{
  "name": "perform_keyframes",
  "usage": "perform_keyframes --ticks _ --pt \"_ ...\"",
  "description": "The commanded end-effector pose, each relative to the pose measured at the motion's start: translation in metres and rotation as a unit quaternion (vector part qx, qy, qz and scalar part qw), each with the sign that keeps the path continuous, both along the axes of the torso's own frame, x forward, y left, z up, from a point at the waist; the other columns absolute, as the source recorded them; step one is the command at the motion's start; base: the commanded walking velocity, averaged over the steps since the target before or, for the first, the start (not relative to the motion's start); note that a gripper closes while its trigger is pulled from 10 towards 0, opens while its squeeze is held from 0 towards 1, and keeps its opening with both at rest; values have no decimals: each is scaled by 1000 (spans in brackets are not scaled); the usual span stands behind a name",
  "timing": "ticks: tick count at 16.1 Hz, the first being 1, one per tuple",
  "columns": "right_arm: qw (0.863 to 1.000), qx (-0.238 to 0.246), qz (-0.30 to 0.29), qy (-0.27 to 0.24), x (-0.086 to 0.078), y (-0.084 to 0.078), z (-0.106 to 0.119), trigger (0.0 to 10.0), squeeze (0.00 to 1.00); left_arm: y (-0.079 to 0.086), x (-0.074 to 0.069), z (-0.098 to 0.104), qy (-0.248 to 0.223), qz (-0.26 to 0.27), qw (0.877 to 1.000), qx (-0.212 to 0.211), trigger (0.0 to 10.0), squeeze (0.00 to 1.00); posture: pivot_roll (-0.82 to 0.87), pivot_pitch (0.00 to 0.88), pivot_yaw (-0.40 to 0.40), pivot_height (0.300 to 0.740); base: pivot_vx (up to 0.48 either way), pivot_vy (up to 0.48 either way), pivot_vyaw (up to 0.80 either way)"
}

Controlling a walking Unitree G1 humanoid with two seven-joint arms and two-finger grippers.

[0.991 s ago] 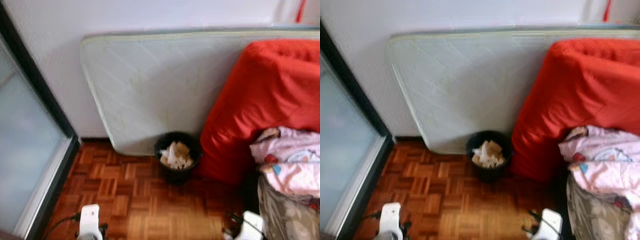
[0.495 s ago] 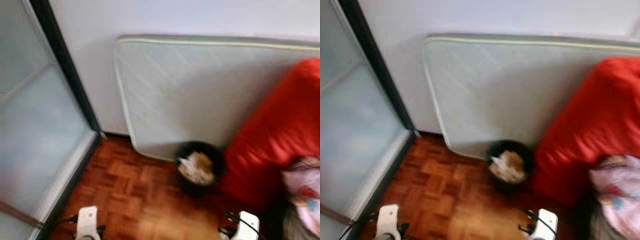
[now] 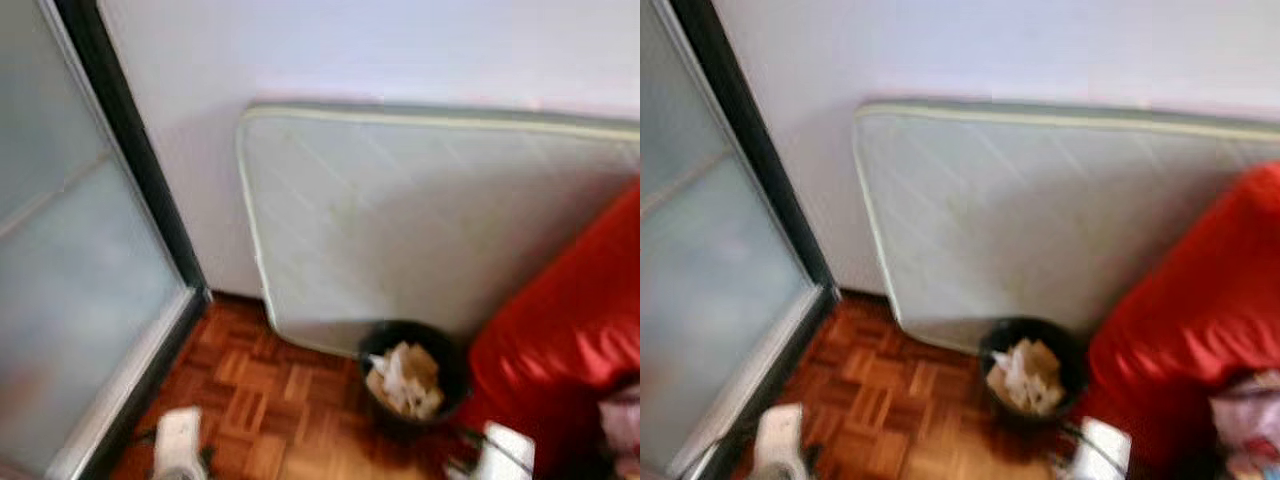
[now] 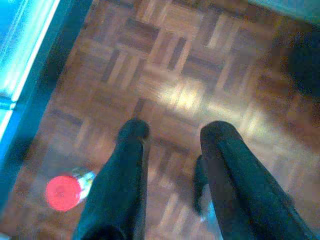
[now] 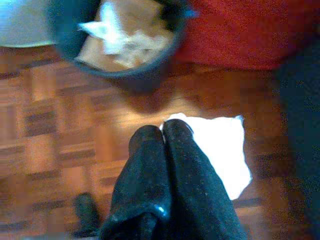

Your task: Clean up the room

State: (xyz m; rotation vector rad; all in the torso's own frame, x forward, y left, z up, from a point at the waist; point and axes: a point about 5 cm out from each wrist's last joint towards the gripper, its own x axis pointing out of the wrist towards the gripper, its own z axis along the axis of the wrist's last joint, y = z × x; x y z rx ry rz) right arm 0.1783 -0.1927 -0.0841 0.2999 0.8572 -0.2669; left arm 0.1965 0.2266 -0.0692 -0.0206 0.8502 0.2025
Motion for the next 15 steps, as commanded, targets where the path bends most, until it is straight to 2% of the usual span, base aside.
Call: perform_keyframes --ticks 1,4,12,15 --pt "1000 -7 -16 11 -8 -10 -2 10000 0 -4 4 1 -3 0 1000 -6 10000 0 21 0 44 740 356 0 0" --pt "1000 -7 -18 17 -9 -9 -3 10000 0 -5 4 1 -3 0 1000 -7 10000 0 23 0 43 740 359 0 -177" --pt "1000 -3 -12 15 -8 -7 -3 10000 0 -4 4 1 -4 0 1000 -6 10000 0 28 0 49 740 350 0 -753" --pt "1000 2 -6 6 -6 -6 -2 10000 0 -4 4 1 -6 0 1000 -6 10000 0 27 0 52 740 0 0 0"
